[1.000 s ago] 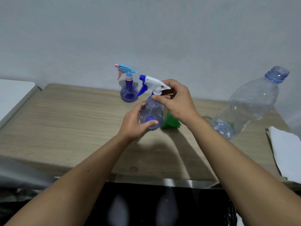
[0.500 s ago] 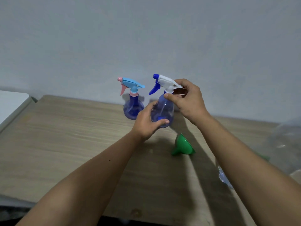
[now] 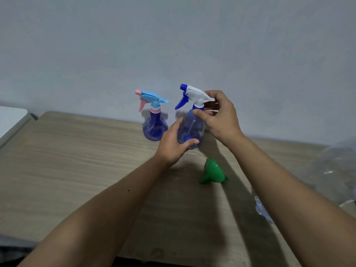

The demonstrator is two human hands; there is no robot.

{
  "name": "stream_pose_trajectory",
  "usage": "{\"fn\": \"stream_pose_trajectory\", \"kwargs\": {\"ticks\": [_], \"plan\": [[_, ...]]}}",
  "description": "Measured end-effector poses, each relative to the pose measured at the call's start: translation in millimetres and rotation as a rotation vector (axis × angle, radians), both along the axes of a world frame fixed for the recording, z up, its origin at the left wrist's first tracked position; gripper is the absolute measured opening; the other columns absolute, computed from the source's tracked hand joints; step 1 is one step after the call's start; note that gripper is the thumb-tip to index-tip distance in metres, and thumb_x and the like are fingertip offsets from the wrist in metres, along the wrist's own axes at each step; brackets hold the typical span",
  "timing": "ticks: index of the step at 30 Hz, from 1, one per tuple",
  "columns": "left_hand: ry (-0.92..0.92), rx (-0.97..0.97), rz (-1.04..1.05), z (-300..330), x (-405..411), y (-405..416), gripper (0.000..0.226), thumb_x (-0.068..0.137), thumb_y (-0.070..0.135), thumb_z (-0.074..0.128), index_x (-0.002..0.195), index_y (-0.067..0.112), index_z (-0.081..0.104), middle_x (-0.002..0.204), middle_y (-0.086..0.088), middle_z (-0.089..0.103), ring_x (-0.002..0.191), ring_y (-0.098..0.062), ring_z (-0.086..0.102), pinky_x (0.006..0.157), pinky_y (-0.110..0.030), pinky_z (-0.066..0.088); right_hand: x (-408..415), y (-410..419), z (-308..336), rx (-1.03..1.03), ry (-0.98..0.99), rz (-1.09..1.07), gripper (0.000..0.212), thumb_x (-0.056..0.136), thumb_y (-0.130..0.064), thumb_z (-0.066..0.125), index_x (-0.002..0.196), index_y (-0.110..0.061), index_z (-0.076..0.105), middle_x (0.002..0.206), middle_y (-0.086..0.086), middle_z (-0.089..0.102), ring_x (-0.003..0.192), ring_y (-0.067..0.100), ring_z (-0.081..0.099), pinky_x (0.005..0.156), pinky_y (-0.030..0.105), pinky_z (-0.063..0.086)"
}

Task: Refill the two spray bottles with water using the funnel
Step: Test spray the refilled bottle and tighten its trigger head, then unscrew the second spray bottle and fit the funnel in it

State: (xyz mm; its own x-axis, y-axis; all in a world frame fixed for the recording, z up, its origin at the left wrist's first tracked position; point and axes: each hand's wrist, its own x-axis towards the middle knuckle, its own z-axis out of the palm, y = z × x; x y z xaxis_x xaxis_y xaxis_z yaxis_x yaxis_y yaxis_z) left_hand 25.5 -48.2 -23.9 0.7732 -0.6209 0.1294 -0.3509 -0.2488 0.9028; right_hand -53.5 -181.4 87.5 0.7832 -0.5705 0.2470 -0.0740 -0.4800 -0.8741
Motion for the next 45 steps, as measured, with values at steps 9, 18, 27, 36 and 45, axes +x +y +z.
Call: {"fn": "stream_pose_trajectory", "kwargs": {"ticks": [9, 18, 27, 36, 45], "plan": [[-0.029, -0.088, 0.164, -6.6, -1.2, 57.6, 0.08, 0.079, 0.046, 0.093, 0.144, 0.017, 0.058, 0.121, 0.0, 0.072, 0.11, -0.016, 0.071, 0.097, -0.04, 0.061, -22.7, 30.6, -2.7, -0.186, -0.124, -0.152, 0.065, 0.08, -0.024, 0.089, 0.132, -0.022, 0.05, 0.133, 0.0, 0.048, 0.108, 0.01, 0.054, 0.087, 0.01, 0.046], [-0.057, -0.004, 0.337, 3.4, 34.4, 103.6, 0.069, 0.075, 0.042, 0.096, 0.132, 0.02, 0.063, 0.112, 0.008, 0.07, 0.098, -0.008, 0.068, 0.086, -0.033, 0.062, 1.6, 95.5, -40.7, -0.097, -0.097, 0.021, 0.041, 0.088, -0.02, 0.084, 0.124, -0.017, 0.063, 0.119, -0.002, 0.063, 0.103, 0.009, 0.062, 0.086, 0.021, 0.055], [-0.054, 0.112, 0.226, -12.8, 67.1, 97.7, 0.112, 0.066, 0.051, 0.099, 0.158, 0.019, 0.044, 0.156, -0.001, 0.055, 0.14, -0.016, 0.054, 0.115, -0.036, 0.049, 62.1, 100.9, -58.7, 0.115, 0.078, 0.007, 0.061, 0.094, -0.026, 0.079, 0.149, -0.023, 0.053, 0.147, -0.005, 0.06, 0.134, 0.01, 0.055, 0.107, 0.03, 0.05], [-0.084, 0.039, 0.207, -17.2, 66.3, 100.4, 0.092, 0.074, 0.039, 0.098, 0.151, 0.013, 0.055, 0.143, -0.005, 0.067, 0.131, -0.018, 0.064, 0.112, -0.045, 0.054, 76.3, 104.1, -51.8, 0.189, 0.006, -0.012, 0.03, 0.095, -0.028, 0.078, 0.12, -0.025, 0.061, 0.101, -0.014, 0.068, 0.09, -0.004, 0.068, 0.067, 0.007, 0.054], [-0.058, 0.03, 0.201, -6.6, 23.4, 132.3, 0.093, 0.069, 0.036, 0.101, 0.149, 0.017, 0.057, 0.144, -0.001, 0.067, 0.131, -0.013, 0.064, 0.114, -0.04, 0.053, 31.6, 123.4, -41.8, 0.232, 0.052, 0.028, 0.038, 0.094, -0.026, 0.079, 0.128, -0.018, 0.063, 0.106, -0.007, 0.071, 0.089, -0.003, 0.069, 0.062, 0.005, 0.051]]}}
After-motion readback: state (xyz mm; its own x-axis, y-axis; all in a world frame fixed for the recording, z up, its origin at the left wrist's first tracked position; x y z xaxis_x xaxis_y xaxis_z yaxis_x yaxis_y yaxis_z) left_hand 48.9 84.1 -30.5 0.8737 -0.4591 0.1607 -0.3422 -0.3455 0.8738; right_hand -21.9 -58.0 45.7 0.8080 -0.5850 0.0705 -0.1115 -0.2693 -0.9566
